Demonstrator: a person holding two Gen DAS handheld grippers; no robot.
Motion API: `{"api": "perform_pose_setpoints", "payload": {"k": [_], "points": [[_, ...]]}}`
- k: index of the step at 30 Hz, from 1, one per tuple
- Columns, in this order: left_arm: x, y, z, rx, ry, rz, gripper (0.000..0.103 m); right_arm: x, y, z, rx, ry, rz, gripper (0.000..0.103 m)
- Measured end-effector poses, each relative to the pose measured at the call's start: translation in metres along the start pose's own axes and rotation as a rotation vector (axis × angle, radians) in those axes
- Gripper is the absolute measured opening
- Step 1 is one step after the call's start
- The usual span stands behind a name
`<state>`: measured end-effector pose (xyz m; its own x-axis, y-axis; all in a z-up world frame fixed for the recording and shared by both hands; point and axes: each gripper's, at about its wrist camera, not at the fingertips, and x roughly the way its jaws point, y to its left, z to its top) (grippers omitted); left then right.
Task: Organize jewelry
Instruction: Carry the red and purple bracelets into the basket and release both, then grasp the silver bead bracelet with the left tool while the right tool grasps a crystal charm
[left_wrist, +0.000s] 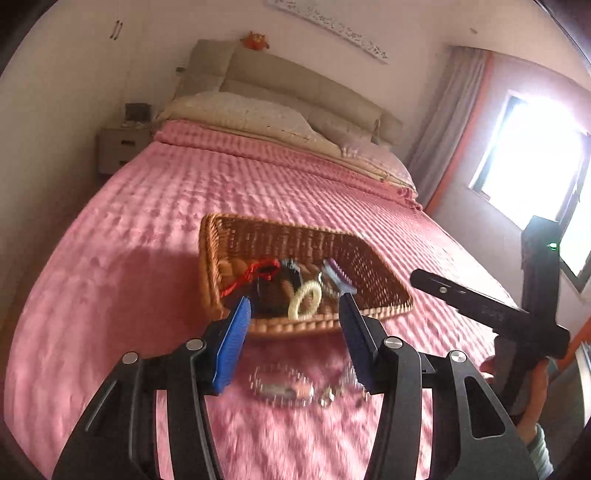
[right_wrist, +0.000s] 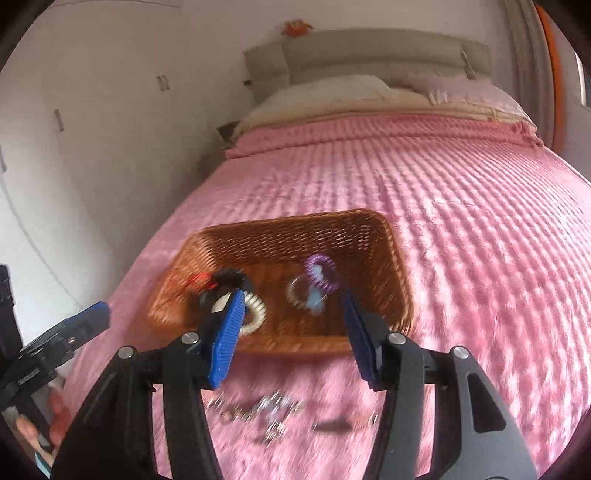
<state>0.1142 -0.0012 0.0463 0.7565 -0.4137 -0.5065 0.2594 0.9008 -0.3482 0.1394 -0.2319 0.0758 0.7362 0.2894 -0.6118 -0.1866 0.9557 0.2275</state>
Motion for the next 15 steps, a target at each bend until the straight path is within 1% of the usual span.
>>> {"api": "perform_pose_setpoints", "payload": {"k": [3, 6, 7, 10, 15], "points": [[-0.003, 0.004, -0.016, -0.019, 0.026, -0.002, 0.048, -0.01, 0.012, -0.019, -0.021, 0.003, 0.009, 0.051], [0.001, 0.012, -0.029, -0.037, 0.06, 0.001, 0.048, -0.01, 0.02, -0.037, -0.029, 0.02, 0.018, 0.051], [0.002, 0.014, -0.033, -0.046, 0.071, -0.001, 0.047, -0.007, 0.022, -0.042, -0.028, 0.028, 0.02, 0.051], [0.009, 0.023, -0.042, -0.071, 0.103, -0.005, 0.047, 0.006, 0.022, -0.053, -0.016, 0.065, 0.029, 0.051], [0.024, 0.039, -0.051, -0.106, 0.161, 0.001, 0.047, 0.028, 0.015, -0.069, 0.027, 0.126, 0.018, 0.05]]}}
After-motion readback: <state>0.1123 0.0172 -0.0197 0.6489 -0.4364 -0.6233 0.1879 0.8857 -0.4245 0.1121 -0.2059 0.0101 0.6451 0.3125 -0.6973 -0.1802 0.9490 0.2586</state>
